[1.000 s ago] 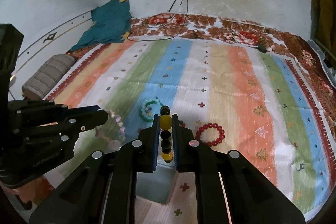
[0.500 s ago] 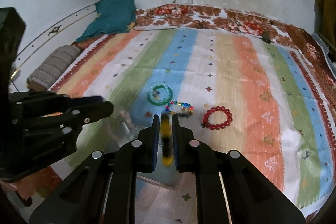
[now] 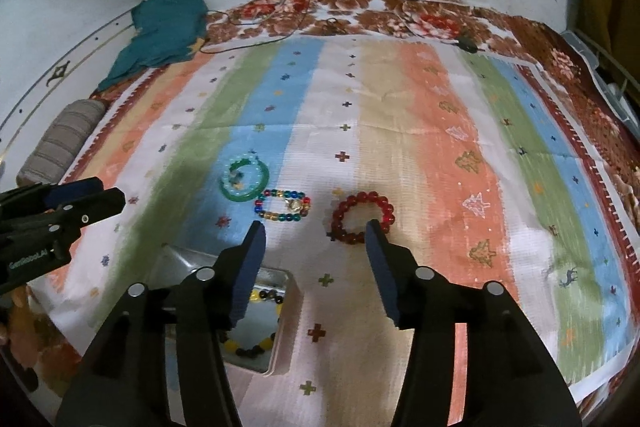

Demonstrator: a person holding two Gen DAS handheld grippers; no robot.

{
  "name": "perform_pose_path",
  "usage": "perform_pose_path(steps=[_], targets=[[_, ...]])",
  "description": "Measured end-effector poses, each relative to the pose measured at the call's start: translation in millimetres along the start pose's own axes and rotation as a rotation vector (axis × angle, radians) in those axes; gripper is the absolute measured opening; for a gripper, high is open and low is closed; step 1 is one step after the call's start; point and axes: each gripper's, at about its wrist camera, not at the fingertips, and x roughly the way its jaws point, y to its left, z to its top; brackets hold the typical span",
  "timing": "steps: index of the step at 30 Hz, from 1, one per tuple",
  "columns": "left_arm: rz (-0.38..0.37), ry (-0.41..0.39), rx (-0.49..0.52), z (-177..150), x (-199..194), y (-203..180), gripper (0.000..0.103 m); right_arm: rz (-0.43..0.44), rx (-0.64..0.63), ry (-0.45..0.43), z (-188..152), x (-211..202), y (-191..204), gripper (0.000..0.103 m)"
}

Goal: Organize jewelry
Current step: 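Open both tools to drop the bracelets into the silver tin, then move both tools toward the jade bangle and dark red bead bracelet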

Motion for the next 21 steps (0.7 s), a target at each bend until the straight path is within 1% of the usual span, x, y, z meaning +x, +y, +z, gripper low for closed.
perform_pose_path(steps=[3,4,5,11,15,18,21], targets=[[0.015,0.006,-0.007,3.5,7.1,3.2,0.049,-0.01,0.004,0.013,2.2,6.8,-3.2,0.061],[0.022,0.007,-0.007,4.9,9.1,3.7,0.05,-0.013,0.006,0.02,3.1,9.4,-4.9,0.065],[0.037,0.006,-0.004,6.6,12.1,4.3,0.052,-0.015,0.01,0.025,4.1,11.1,-6.7,0.067],[0.076,0.002,0.004,12.5,19.3,7.2,0.059,-0.034,0.026,0.043,7.1,19.8,-16.1,0.07],[0.109,-0.022,-0.001,17.3,21.3,10.2,0.06,-0.042,0.032,0.052,9.5,25.7,-18.4,0.072],[0.105,-0.024,-0.009,21.4,24.5,13.0,0.06,-0.053,0.039,0.061,10.5,31.2,-20.8,0.075],[0.099,-0.011,0.0,24.5,31.5,13.0,0.064,-0.059,0.049,0.074,12.3,38.3,-23.6,0.078]])
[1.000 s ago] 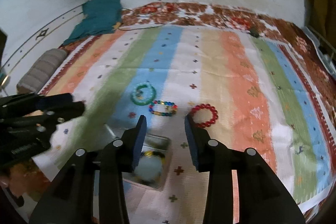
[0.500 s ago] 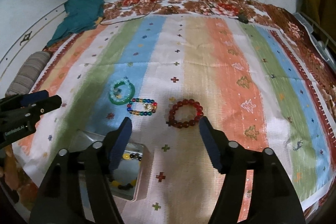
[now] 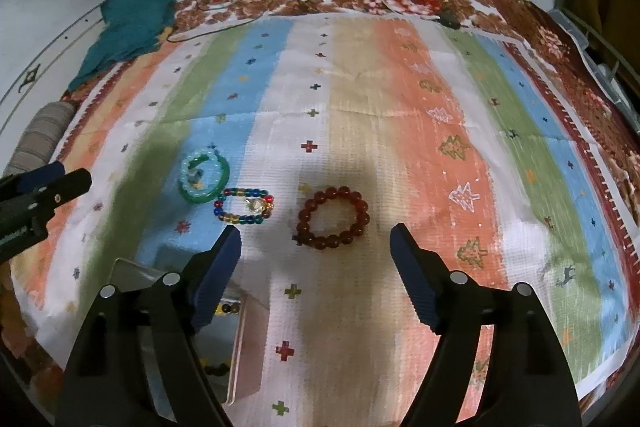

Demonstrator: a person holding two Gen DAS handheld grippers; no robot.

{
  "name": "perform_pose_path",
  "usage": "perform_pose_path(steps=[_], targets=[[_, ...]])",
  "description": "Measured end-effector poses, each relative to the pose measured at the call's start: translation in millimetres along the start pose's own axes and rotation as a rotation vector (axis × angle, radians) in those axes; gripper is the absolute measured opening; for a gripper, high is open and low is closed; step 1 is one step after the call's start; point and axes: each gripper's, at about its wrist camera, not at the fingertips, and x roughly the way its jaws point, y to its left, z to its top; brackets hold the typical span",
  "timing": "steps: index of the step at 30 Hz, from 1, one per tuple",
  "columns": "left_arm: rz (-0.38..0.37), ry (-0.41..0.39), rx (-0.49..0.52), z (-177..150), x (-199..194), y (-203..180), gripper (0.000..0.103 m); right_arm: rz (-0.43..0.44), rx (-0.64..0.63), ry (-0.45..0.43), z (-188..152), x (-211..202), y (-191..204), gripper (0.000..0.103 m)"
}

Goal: Organize jewelry
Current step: 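Move both tools toward the jade bangle and dark red bead bracelet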

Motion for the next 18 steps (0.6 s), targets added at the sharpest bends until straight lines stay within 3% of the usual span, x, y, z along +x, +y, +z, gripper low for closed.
perform_pose_path(steps=[18], targets=[[0.021,0.055,0.002,18.7,43.4,-0.4,0.068,-0.054,0.02,0.053,13.8,36.2,-13.6,0.083]])
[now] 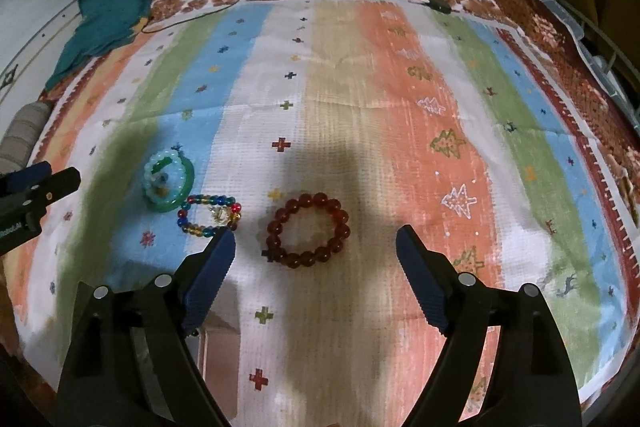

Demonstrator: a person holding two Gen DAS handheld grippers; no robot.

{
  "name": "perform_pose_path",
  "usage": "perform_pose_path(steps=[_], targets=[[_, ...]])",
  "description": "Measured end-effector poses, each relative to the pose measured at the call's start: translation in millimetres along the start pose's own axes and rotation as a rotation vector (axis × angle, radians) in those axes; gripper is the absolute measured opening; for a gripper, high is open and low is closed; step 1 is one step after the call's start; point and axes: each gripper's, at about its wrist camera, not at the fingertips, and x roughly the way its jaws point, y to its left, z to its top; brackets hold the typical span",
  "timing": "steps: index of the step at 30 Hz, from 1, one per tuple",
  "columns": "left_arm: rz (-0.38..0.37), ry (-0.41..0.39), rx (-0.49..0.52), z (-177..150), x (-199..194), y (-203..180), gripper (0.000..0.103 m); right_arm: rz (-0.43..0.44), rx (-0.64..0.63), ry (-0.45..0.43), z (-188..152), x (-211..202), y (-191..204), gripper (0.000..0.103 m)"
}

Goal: Organize jewelry
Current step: 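Move both tools toward the jade bangle and dark red bead bracelet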

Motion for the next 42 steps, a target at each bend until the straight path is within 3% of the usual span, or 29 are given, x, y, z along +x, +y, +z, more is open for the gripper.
perform_pose_path(steps=[39,42], targets=[[0.017,0.135,0.005,29.5,91.9,9.6,0.067,-0.059,0.014,0.151,10.2,73.2,-17.0,0.083],[0.012,0.143,0.009,31.6,98.4,8.9,0.064,-0.056,0.018,0.161,11.7,78.6,-18.4,0.083]])
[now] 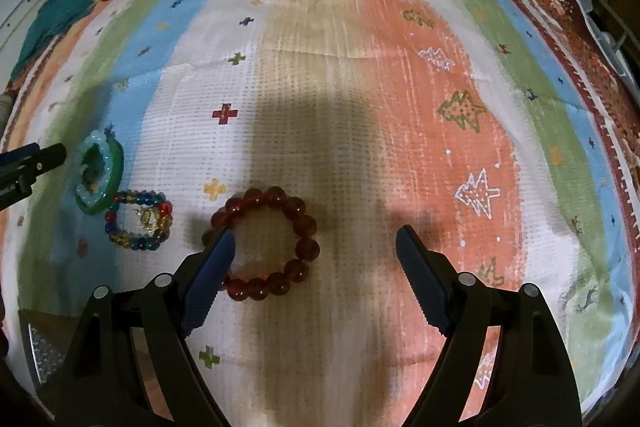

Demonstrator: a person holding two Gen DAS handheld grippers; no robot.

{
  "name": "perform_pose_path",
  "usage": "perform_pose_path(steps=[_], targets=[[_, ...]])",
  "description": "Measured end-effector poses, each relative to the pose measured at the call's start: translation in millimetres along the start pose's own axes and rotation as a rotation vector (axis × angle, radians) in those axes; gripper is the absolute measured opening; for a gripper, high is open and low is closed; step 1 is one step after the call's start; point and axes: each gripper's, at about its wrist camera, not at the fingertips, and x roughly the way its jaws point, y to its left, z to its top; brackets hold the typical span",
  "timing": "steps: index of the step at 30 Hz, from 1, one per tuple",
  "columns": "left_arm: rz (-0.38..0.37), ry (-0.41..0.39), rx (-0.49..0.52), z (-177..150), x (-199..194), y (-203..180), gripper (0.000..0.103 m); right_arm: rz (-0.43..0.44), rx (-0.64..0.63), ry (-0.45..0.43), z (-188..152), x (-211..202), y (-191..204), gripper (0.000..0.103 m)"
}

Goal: Organize jewelry
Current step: 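Move both tools toward the jade bangle and dark red bead bracelet, then grasp pale green bead bracelet with left tool while right tool grasps dark red bead bracelet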

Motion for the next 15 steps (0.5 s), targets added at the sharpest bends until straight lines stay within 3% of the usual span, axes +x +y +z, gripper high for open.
perform_pose_path(steps=[9,11,15], targets=[[-0.004,0.019,0.024,4.7,13.7,-5.1,0.051,0.012,-0.029,0.021,3.2,10.2,5.1,0.082],[-0.005,0.023,0.022,5.2,16.9,-5.4,0.045,0.014,-0.028,0.028,3.8,13.3,5.0,0.073],[-0.009,0.04,0.028,5.8,23.2,-6.7,0.032,0.022,-0.019,0.043,1.9,19.1,3.9,0.065]])
